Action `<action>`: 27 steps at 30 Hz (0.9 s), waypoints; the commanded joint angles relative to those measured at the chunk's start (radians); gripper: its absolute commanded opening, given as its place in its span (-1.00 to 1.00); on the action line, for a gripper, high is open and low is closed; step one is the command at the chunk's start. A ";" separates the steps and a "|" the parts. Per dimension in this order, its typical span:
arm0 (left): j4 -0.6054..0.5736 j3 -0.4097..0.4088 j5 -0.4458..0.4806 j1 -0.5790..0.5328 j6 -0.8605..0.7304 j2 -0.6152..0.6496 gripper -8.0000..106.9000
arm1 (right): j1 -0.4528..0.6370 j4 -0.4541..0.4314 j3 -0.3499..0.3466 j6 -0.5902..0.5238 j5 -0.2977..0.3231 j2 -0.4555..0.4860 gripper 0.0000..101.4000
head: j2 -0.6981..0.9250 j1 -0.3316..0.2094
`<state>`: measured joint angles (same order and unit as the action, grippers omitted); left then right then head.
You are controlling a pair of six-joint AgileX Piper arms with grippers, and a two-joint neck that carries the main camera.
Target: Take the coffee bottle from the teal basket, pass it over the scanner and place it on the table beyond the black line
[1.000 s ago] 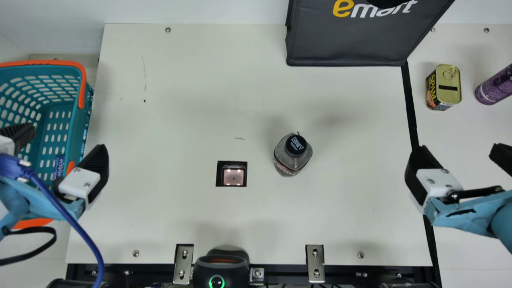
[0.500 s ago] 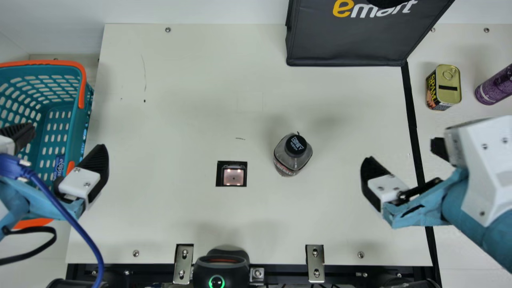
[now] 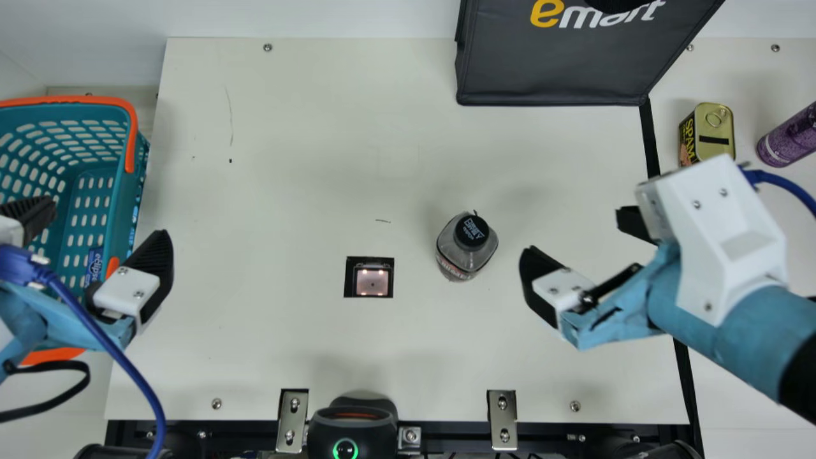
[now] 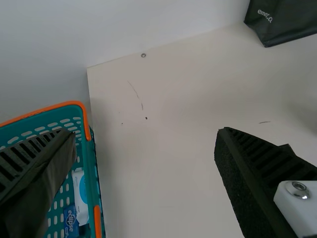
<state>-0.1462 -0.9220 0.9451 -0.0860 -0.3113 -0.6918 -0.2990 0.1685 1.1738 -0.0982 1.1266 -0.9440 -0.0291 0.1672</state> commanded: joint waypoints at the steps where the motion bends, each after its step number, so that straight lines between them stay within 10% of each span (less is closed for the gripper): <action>1: 0.000 0.000 0.000 0.000 0.000 0.000 0.71 | -0.036 -0.011 -0.017 0.022 -0.047 -0.013 0.87 | 0.002 -0.029; 13: 0.000 0.000 0.000 0.000 0.000 0.000 0.71 | -0.237 -0.131 -0.063 0.182 -0.204 -0.133 0.87 | 0.002 -0.029; 27: 0.000 0.000 0.000 0.000 0.000 0.000 0.71 | -0.345 -0.259 -0.091 0.311 -0.236 -0.260 0.87 | 0.002 -0.029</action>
<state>-0.1462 -0.9220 0.9451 -0.0860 -0.3113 -0.6918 -0.6435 -0.0878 1.0844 0.2094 0.8906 -1.1999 -0.0291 0.1672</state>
